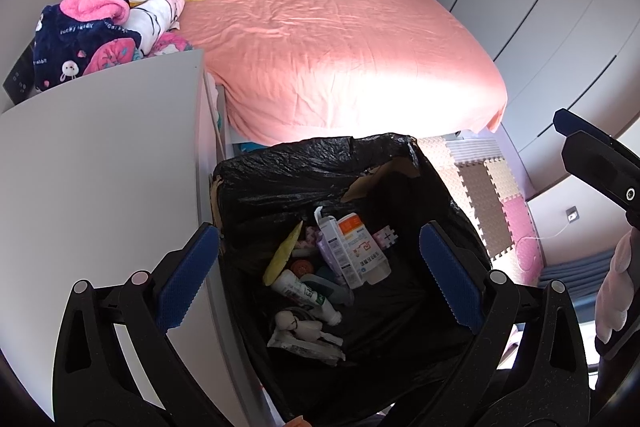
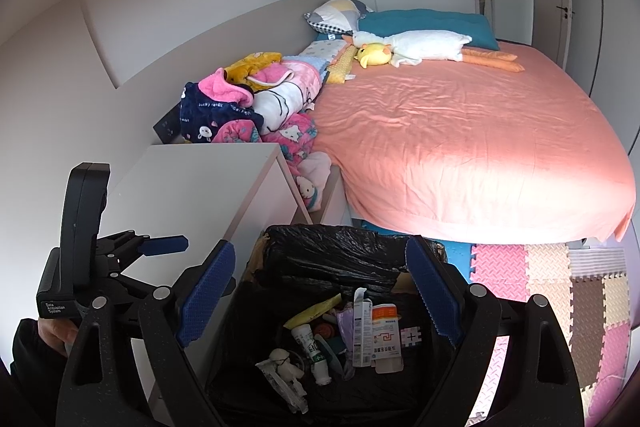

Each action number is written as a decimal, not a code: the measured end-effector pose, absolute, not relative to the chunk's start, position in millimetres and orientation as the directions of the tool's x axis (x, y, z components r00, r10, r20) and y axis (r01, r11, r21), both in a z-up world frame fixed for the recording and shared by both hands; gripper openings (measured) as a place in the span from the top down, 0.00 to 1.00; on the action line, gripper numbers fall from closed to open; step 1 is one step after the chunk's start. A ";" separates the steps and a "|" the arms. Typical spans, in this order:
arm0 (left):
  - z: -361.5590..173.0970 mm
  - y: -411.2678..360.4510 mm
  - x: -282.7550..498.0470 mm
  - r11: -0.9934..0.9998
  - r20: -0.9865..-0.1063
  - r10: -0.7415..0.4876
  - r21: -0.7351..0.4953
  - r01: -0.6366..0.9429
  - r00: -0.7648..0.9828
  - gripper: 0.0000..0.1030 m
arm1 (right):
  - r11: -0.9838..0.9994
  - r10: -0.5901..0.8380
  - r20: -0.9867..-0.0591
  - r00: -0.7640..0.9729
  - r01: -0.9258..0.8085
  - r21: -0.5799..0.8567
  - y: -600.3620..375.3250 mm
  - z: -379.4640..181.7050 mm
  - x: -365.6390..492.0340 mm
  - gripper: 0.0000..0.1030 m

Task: Collect trash

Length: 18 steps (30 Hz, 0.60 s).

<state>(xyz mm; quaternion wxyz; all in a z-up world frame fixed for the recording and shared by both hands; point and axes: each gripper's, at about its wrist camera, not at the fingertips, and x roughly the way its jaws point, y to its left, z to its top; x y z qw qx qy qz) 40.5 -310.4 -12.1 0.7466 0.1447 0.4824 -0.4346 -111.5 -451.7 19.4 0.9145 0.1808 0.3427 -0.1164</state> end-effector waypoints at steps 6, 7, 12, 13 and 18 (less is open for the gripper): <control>-11.9 -310.7 40.7 0.579 -0.846 -0.510 -0.204 0.789 0.156 0.06 | 0.907 -0.091 -0.670 0.737 0.339 0.250 -452.9 18.1 -111.8 0.15; -11.9 -310.8 40.8 0.578 -0.846 -0.510 -0.204 0.790 0.155 0.06 | 0.907 -0.090 -0.670 0.736 0.338 0.250 -453.0 18.2 -111.6 0.15; -11.7 -311.9 41.7 0.575 -0.846 -0.510 -0.201 0.793 0.155 0.06 | 0.907 -0.091 -0.670 0.737 0.339 0.249 -452.9 17.8 -112.2 0.15; -11.9 -312.2 41.6 0.575 -0.846 -0.509 -0.200 0.794 0.156 0.06 | 0.907 -0.089 -0.671 0.736 0.338 0.250 -453.1 18.4 -111.5 0.15; -11.8 -312.0 41.9 0.575 -0.845 -0.512 -0.203 0.793 0.154 0.06 | 0.907 -0.090 -0.670 0.737 0.338 0.251 -453.9 17.6 -112.1 0.15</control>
